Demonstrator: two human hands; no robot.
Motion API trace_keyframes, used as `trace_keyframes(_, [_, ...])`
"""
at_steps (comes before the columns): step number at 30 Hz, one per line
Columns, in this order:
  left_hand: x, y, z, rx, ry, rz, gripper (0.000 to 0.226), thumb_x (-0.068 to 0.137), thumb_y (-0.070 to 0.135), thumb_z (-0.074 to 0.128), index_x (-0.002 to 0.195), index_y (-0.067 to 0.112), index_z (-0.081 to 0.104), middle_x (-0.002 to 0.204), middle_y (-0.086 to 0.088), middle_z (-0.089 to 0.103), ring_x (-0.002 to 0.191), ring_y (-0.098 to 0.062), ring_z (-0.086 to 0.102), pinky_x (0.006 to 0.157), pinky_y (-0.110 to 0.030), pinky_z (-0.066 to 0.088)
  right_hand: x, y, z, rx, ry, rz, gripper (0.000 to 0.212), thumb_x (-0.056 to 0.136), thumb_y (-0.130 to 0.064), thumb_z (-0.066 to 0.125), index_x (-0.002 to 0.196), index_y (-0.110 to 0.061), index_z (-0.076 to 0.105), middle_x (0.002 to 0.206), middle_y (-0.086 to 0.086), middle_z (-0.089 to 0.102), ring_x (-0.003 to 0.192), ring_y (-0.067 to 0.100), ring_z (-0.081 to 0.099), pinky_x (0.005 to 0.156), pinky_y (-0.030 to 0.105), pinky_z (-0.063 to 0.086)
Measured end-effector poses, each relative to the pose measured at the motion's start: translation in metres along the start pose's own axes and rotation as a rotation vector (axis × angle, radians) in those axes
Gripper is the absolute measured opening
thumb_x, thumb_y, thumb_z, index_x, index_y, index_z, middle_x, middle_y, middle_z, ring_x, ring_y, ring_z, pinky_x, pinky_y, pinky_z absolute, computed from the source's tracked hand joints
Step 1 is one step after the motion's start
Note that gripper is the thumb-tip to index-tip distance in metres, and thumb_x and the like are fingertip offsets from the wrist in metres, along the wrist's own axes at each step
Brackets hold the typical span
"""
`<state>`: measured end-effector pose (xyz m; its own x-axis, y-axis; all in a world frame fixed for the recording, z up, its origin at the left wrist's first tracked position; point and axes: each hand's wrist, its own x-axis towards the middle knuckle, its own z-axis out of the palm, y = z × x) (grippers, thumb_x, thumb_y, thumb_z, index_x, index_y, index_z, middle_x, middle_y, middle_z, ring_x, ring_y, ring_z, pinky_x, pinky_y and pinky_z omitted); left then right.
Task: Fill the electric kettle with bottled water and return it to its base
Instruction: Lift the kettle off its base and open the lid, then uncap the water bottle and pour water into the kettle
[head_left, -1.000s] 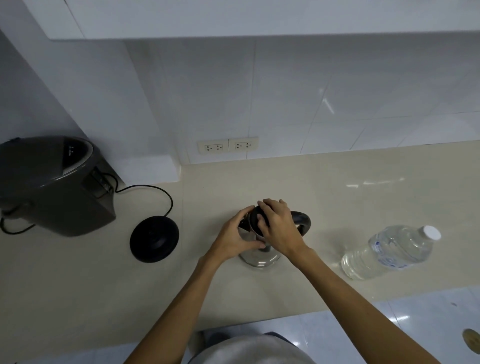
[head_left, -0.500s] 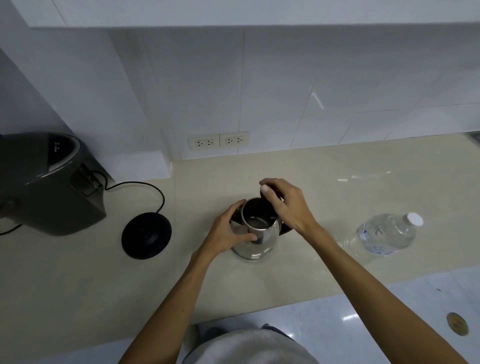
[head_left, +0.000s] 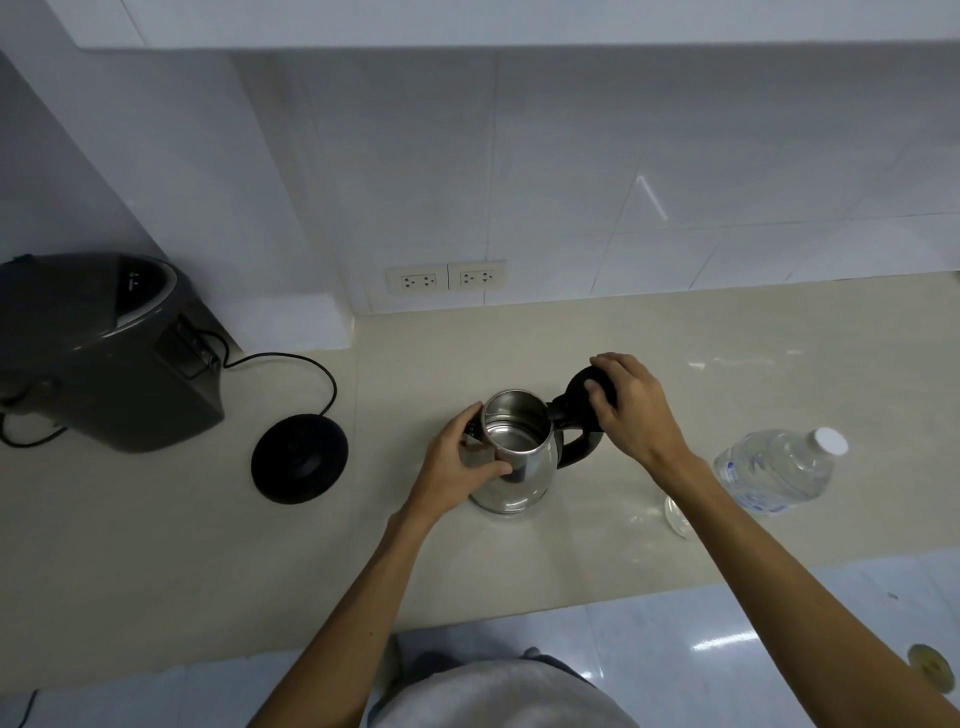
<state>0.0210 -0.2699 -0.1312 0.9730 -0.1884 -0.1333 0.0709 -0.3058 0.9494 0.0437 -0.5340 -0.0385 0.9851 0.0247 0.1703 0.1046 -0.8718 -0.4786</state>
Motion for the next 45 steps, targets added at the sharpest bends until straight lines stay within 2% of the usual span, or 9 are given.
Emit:
trace_keyframes(7, [-0.004,0.012,-0.001,0.048,0.027,0.017,0.101,0.065,0.033,0.098,0.153,0.025,0.050,0.144,0.008,0.062,0.125,-0.005,0.061,0.116,-0.038,0.049,0.003,-0.002,-0.010,0.011,-0.054,0.006,0.042,0.100,-0.025,0.061,0.136,-0.003,0.060,0.138,0.015,0.060,0.127,0.034,0.056,0.107,0.037,0.043])
trace_keyframes(14, [-0.018,0.085,0.016,0.084,0.139,0.303,0.088,0.068,0.053,0.087,0.145,0.026,0.055,0.155,0.001,0.054,0.144,-0.007,0.048,0.116,-0.016,0.038,-0.009,0.003,-0.080,-0.028,0.099,-0.026,0.039,0.100,-0.031,0.062,0.131,-0.007,0.065,0.135,0.013,0.064,0.125,0.032,0.058,0.104,0.041,0.047])
trace_keyframes(17, [-0.031,0.100,0.046,0.087,0.061,0.402,0.081,0.072,0.049,0.088,0.140,0.014,0.061,0.145,-0.002,0.063,0.137,-0.016,0.058,0.113,-0.025,0.046,-0.026,0.022,-0.121,-0.110,0.149,-0.011,0.034,0.099,-0.030,0.064,0.125,-0.009,0.068,0.125,0.013,0.070,0.116,0.033,0.063,0.097,0.044,0.052])
trace_keyframes(22, [-0.051,0.098,0.112,0.056,-0.179,0.353,0.070,0.074,0.053,0.086,0.136,0.038,0.056,0.138,0.015,0.063,0.128,-0.001,0.059,0.103,-0.018,0.050,-0.061,0.064,-0.172,-0.270,0.129,0.105,0.029,0.096,-0.030,0.068,0.117,-0.012,0.073,0.111,0.013,0.072,0.102,0.036,0.066,0.084,0.045,0.056])
trace_keyframes(26, [-0.041,0.103,0.170,0.072,-0.330,0.319,0.074,0.075,0.049,0.089,0.137,0.047,0.049,0.134,0.018,0.061,0.126,0.001,0.058,0.101,-0.021,0.052,-0.086,0.092,-0.188,-0.349,0.043,0.241,0.041,0.094,-0.050,0.063,0.118,-0.019,0.073,0.105,0.006,0.071,0.092,0.029,0.069,0.075,0.047,0.059])
trace_keyframes(30, [-0.013,0.123,0.229,0.059,-0.424,0.303,0.092,0.073,0.034,0.097,0.142,0.049,0.039,0.140,0.028,0.047,0.126,0.012,0.049,0.101,-0.006,0.039,-0.098,0.108,-0.187,-0.343,-0.025,0.313,0.057,0.092,-0.066,0.053,0.110,-0.016,0.074,0.092,0.006,0.074,0.084,0.029,0.070,0.073,0.043,0.059])
trace_keyframes(34, [0.020,0.137,0.268,0.110,-0.459,0.250,0.114,0.068,0.043,0.097,0.160,0.028,0.032,0.160,0.011,0.043,0.148,-0.009,0.040,0.118,-0.030,0.039,-0.095,0.108,-0.179,-0.363,-0.036,0.275,0.064,0.093,-0.068,0.050,0.085,-0.009,0.073,0.071,0.007,0.069,0.070,0.030,0.067,0.062,0.039,0.056])
trace_keyframes(39, [0.036,0.140,0.282,0.163,-0.441,0.249,0.099,0.067,0.038,0.098,0.149,0.027,0.045,0.142,0.009,0.061,0.131,-0.014,0.059,0.109,-0.034,0.049,-0.082,0.104,-0.180,-0.406,-0.152,0.253,0.056,0.097,-0.052,0.058,0.067,-0.007,0.042,0.067,0.011,0.045,0.064,0.035,0.049,0.057,0.037,0.034])
trace_keyframes(45, [0.035,0.142,0.278,0.156,-0.443,0.241,0.092,0.069,0.036,0.097,0.147,0.031,0.048,0.135,0.015,0.062,0.121,-0.008,0.060,0.097,-0.020,0.046,-0.074,0.112,-0.192,-0.350,-0.351,0.049,0.029,0.098,-0.029,0.065,0.102,-0.001,0.070,0.089,0.008,0.050,0.077,0.037,0.059,0.066,0.037,0.041])
